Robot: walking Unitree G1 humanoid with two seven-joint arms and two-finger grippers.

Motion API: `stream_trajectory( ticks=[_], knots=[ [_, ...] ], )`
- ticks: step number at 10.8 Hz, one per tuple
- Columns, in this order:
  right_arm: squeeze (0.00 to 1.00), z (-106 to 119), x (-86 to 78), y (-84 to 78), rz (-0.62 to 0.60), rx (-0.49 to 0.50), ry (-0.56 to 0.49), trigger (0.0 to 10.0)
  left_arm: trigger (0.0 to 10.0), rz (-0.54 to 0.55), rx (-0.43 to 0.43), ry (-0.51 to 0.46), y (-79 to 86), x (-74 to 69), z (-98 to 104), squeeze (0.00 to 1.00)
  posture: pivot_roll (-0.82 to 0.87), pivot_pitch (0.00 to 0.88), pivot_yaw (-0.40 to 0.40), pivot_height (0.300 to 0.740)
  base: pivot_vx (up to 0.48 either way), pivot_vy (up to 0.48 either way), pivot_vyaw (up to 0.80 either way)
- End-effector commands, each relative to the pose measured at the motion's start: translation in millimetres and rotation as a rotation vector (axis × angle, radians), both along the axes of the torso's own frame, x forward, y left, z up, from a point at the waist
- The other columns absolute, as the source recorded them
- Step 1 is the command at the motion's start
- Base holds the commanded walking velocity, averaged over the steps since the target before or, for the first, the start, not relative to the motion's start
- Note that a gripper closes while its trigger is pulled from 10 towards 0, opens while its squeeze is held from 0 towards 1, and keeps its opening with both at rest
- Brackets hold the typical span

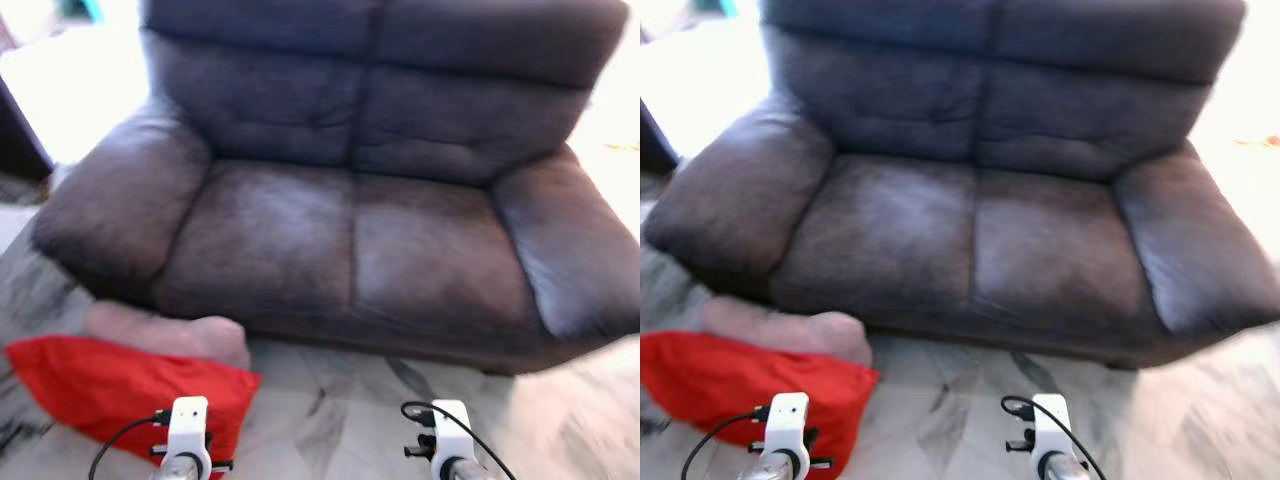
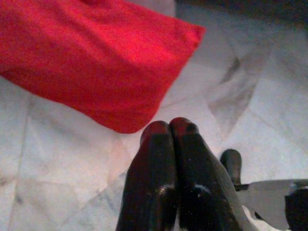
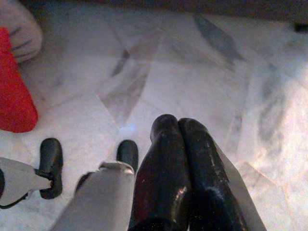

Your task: Move the pillow to the sofa from floor

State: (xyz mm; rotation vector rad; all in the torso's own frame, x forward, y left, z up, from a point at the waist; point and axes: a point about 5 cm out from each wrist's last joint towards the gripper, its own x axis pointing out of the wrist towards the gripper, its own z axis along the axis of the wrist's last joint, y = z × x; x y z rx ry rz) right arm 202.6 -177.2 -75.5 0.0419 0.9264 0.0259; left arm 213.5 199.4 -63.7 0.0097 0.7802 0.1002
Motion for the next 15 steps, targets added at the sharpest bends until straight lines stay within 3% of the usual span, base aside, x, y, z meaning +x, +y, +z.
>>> stream_trajectory(
  ticks=[1, 4, 9, 15],
  knots=[
    [0.00, -1.7, -3.7, -2.8, -0.008, -0.005, 0.011, 10.0, 10.0, 0.010, -0.005, 0.020, 0.5, -6.1, -3.6, 0.00, 0.16, 0.123, -0.101, 0.702, 0.255, 0.000, 0.00],
    [0.00, -1.9, -4.0, -2.1, -0.004, 0.008, 0.014, 10.0, 10.0, 0.011, -0.005, 0.018, 3.5, -7.0, -3.5, 0.00, 0.16, 0.119, -0.100, 0.702, 0.259, 0.000, -0.40],
    [0.00, -2.0, -4.3, -2.7, 0.001, -0.001, 0.013, 10.0, 10.0, -0.011, 0.022, 0.028, 1.2, -5.8, -3.5, 0.00, 0.16, 0.110, -0.098, 0.702, 0.000, 0.000, 0.00],
    [0.00, -1.7, -3.4, -2.2, 0.007, -0.004, 0.015, 10.0, 10.0, 0.028, -0.013, 0.017, 1.9, -2.3, -1.6, 0.00, 0.16, 0.122, -0.104, 0.702, 0.000, 0.000, 0.00]
  ],
)
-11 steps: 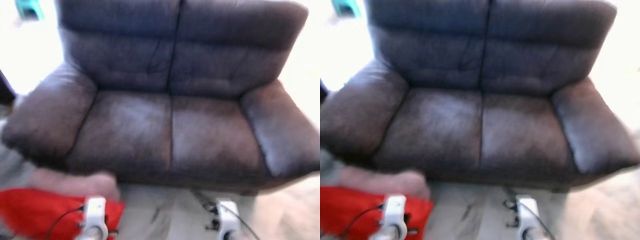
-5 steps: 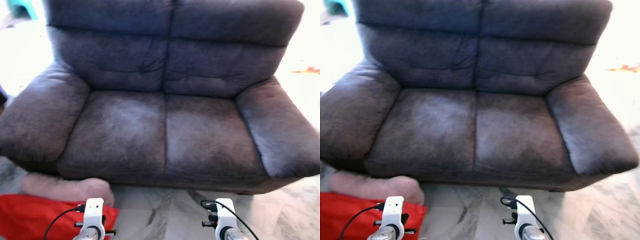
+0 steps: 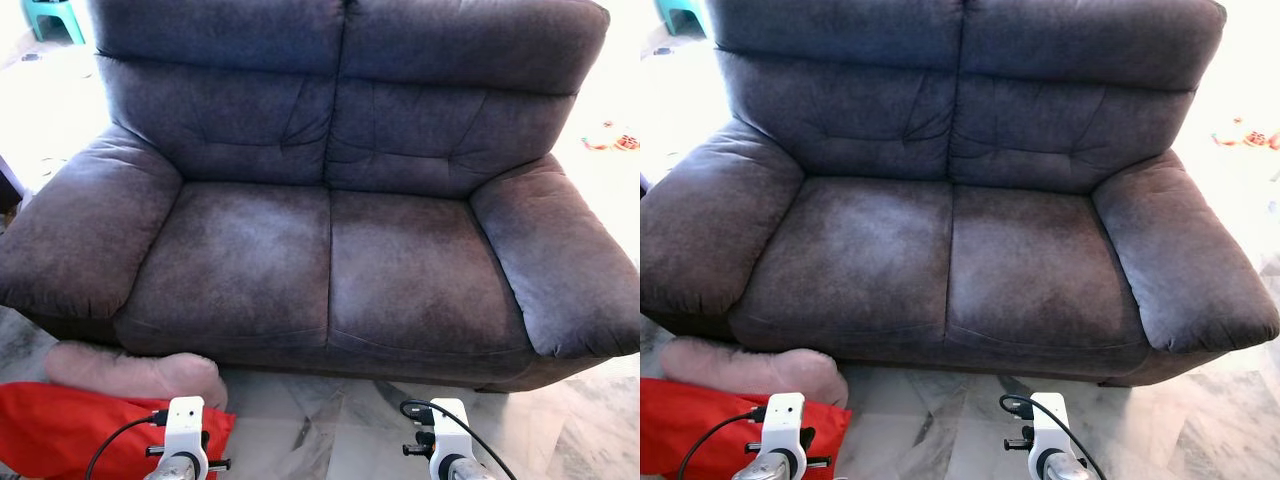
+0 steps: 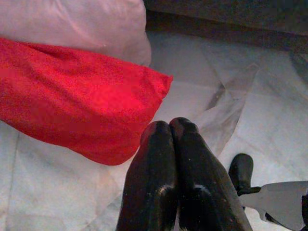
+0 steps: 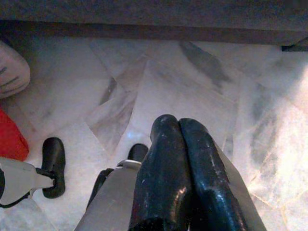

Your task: Move the pillow to the sofa from floor

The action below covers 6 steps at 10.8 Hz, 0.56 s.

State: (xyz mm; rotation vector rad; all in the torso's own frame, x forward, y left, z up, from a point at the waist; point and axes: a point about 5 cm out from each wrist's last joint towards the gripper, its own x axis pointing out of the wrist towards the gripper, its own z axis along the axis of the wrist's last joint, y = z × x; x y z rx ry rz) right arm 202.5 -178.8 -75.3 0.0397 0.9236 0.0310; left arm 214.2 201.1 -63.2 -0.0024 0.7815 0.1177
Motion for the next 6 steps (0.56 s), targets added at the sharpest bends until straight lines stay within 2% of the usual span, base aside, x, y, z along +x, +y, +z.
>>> stream_trajectory(
  ticks=[1, 6],
  knots=[
    [0.00, -1.8, -3.2, -0.8, 0.003, -0.006, 0.018, 10.0, 10.0, 0.010, -0.008, 0.016, 0.1, -3.8, -2.5, 0.00, 0.16, 0.122, -0.105, 0.702, 0.000, 0.000, 0.00],
    [0.00, -1.3, -2.7, -1.0, -0.005, 0.010, 0.006, 10.0, 10.0, 0.006, -0.010, 0.008, -3.5, -3.7, -2.6, 0.00, 0.16, 0.128, -0.105, 0.702, 0.000, 0.000, 0.00]
  ],
)
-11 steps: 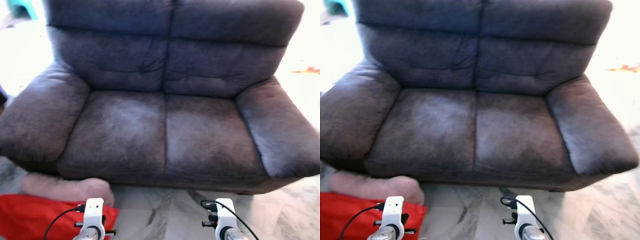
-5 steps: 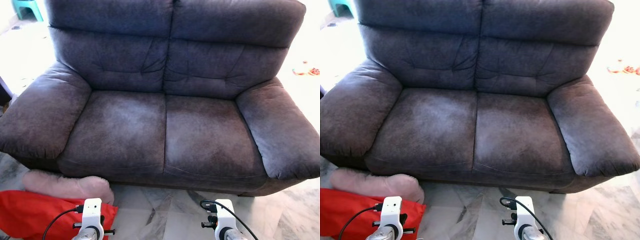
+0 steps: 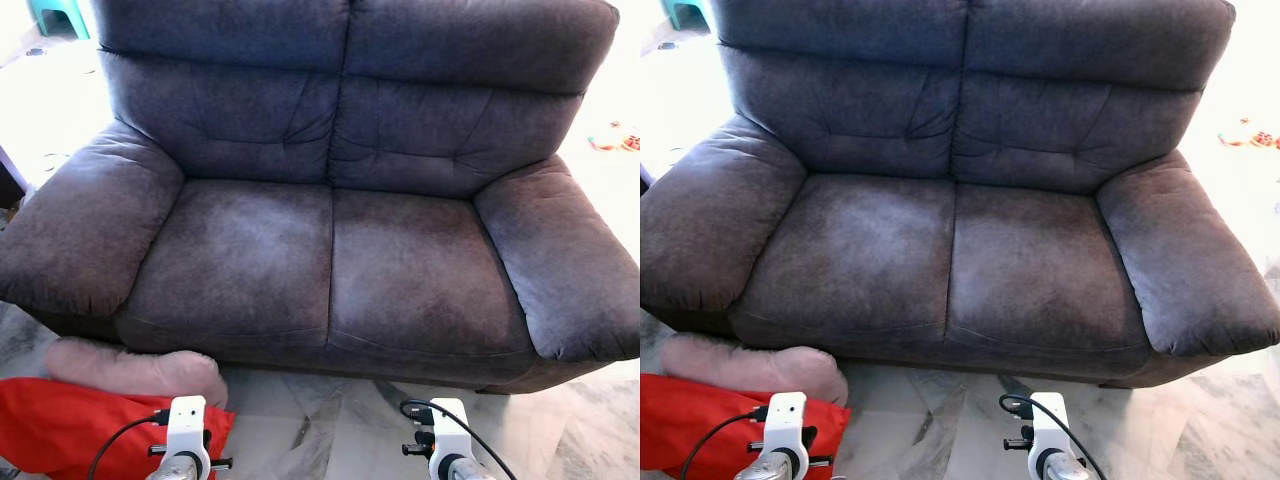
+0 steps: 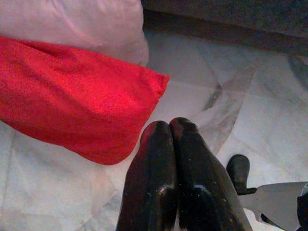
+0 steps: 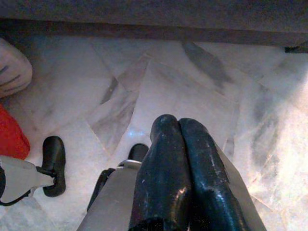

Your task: Move the pillow to the sofa from floor

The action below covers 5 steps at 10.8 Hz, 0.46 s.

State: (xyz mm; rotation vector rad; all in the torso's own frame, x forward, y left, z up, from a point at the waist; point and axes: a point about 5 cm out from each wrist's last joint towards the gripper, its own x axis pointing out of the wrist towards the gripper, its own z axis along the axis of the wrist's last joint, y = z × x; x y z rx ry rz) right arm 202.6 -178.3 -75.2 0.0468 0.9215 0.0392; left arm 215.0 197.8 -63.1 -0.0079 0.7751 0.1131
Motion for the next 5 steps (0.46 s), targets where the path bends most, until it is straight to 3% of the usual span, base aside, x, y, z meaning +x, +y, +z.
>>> stream_trajectory(
  ticks=[1, 5],
  knots=[
    [0.00, -1.4, -2.8, -1.5, -0.010, 0.003, 0.007, 10.0, 10.0, 0.008, -0.005, 0.015, -0.3, -4.4, -2.7, 0.00, 0.16, 0.128, -0.105, 0.702, 0.000, 0.000, 0.00],
    [0.00, -1.3, -2.8, -1.3, -0.011, 0.008, 0.005, 10.0, 10.0, 0.010, -0.004, 0.019, 0.3, -4.5, -2.9, 0.00, 0.16, 0.132, -0.107, 0.702, 0.000, 0.000, 0.00]
  ],
)
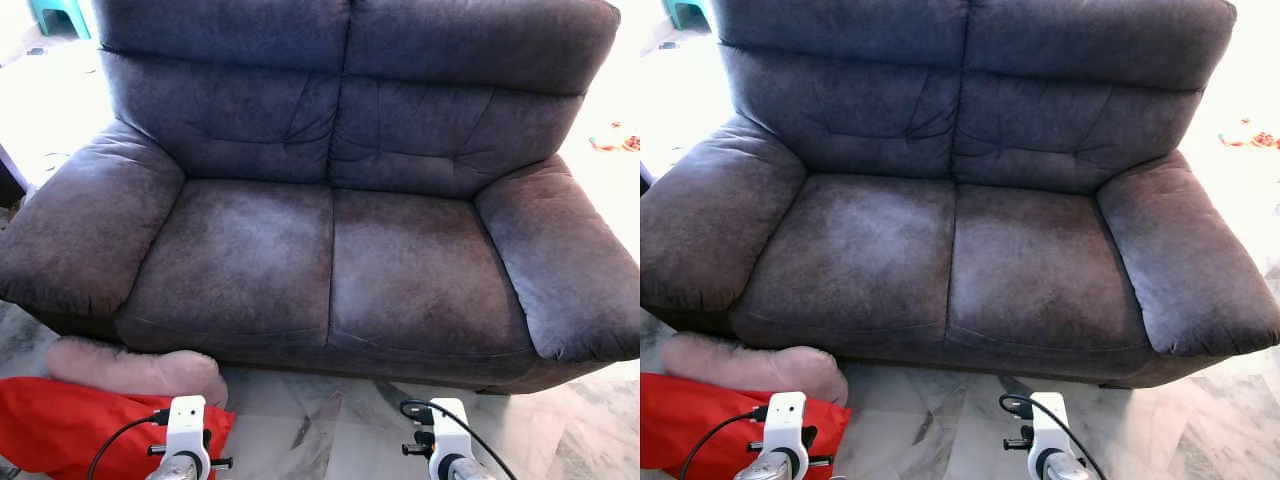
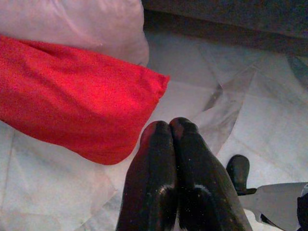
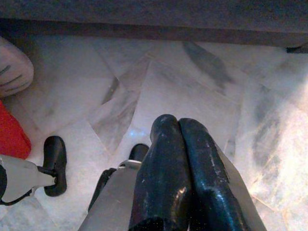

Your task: Move the pillow to the sofa from floor

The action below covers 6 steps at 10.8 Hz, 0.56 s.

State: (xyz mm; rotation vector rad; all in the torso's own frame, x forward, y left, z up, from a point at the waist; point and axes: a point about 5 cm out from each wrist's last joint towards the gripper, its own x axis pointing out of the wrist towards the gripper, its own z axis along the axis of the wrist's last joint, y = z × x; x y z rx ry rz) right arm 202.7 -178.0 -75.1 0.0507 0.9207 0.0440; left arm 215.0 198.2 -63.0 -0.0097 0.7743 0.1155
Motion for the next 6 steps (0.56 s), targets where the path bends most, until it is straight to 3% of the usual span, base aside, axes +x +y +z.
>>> stream_trajectory(
  ticks=[1, 3, 6],
  knots=[
    [0.00, -1.4, -2.8, -1.4, -0.011, 0.003, 0.007, 10.0, 10.0, 0.007, -0.003, 0.022, 0.8, -4.7, -3.0, 0.00, 0.16, 0.132, -0.106, 0.702, 0.000, 0.000, 0.00],
    [0.00, -1.5, -3.0, -1.3, -0.009, 0.002, 0.009, 10.0, 10.0, 0.008, -0.002, 0.023, 1.5, -4.9, -3.0, 0.00, 0.16, 0.132, -0.106, 0.702, 0.000, 0.000, 0.00],
    [0.00, -1.4, -2.8, -0.7, -0.009, 0.008, 0.005, 10.0, 10.0, 0.020, 0.003, -0.001, 3.0, -2.2, -0.7, 0.00, 0.16, 0.130, -0.105, 0.659, 0.000, 0.000, 0.00]
  ],
)
